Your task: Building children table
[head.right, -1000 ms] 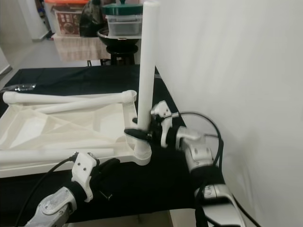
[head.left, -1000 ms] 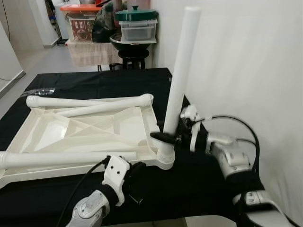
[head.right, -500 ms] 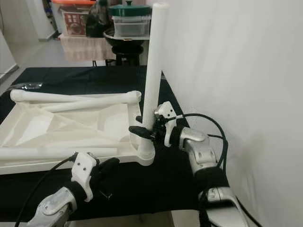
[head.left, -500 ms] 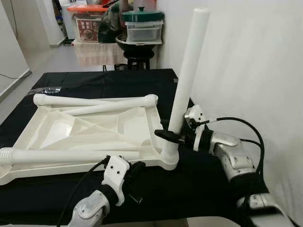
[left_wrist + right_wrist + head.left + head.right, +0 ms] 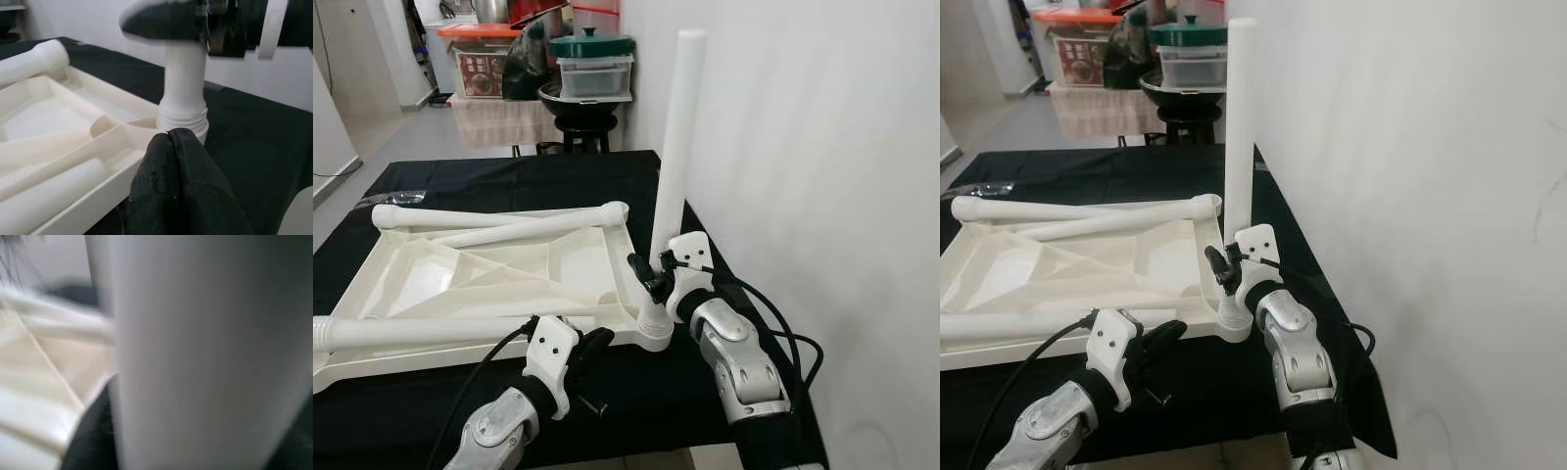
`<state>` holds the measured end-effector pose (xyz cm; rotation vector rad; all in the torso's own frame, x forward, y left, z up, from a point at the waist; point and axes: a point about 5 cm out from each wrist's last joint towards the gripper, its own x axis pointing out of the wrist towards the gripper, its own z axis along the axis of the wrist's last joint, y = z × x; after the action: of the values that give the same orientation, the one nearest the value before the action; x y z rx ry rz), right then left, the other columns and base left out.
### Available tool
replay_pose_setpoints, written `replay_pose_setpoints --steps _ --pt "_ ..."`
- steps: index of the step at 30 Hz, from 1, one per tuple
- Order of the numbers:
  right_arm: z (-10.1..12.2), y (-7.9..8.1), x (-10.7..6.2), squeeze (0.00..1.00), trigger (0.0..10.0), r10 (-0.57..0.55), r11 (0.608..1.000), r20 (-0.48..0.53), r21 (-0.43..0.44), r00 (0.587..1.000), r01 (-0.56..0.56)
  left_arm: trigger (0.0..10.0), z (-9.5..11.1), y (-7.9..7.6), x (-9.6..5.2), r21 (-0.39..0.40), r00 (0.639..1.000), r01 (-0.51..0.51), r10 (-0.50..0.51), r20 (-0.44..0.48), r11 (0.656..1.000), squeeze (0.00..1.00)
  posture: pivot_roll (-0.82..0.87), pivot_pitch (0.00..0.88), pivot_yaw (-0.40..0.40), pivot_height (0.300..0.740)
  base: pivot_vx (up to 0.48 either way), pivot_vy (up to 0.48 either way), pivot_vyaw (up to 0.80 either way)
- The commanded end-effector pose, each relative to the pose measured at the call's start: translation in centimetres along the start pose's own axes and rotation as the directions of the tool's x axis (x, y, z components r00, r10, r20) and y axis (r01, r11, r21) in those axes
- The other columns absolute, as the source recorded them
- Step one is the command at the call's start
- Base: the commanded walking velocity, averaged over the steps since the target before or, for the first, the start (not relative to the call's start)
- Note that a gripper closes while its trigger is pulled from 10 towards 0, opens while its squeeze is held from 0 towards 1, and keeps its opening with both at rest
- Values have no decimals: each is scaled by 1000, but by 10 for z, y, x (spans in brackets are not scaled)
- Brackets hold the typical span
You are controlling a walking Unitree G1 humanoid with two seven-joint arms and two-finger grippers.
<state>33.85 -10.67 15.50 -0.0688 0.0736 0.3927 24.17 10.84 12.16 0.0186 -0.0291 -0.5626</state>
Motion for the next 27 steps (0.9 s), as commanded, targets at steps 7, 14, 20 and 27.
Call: replay_pose_setpoints --steps 7,14,20,27 --pt "33 4 5 1000 10000 390 920 111 -9 914 -391 10000 -3 0 2 -17 1000 10 -10 -22 1000 0 35 0 -50 740 0 0 0" --pt "36 -10 11 0 10000 674 735 21 -120 738 -668 10000 -5 0 4 -21 999 17 -18 -30 1000 0 65 0 -64 740 0 0 0" --pt "42 -21 19 0 6314 697 716 21 -70 717 -694 10000 -4 -1 4 -21 1000 13 -14 -26 1000 0 74 0 -68 740 0 0 0" --pt "37 -20 26 0 0 731 680 -44 -25 681 -732 10000 4 14 5 -57 1000 -4 2 -29 998 0 50 25 -13 740 0 0 0"
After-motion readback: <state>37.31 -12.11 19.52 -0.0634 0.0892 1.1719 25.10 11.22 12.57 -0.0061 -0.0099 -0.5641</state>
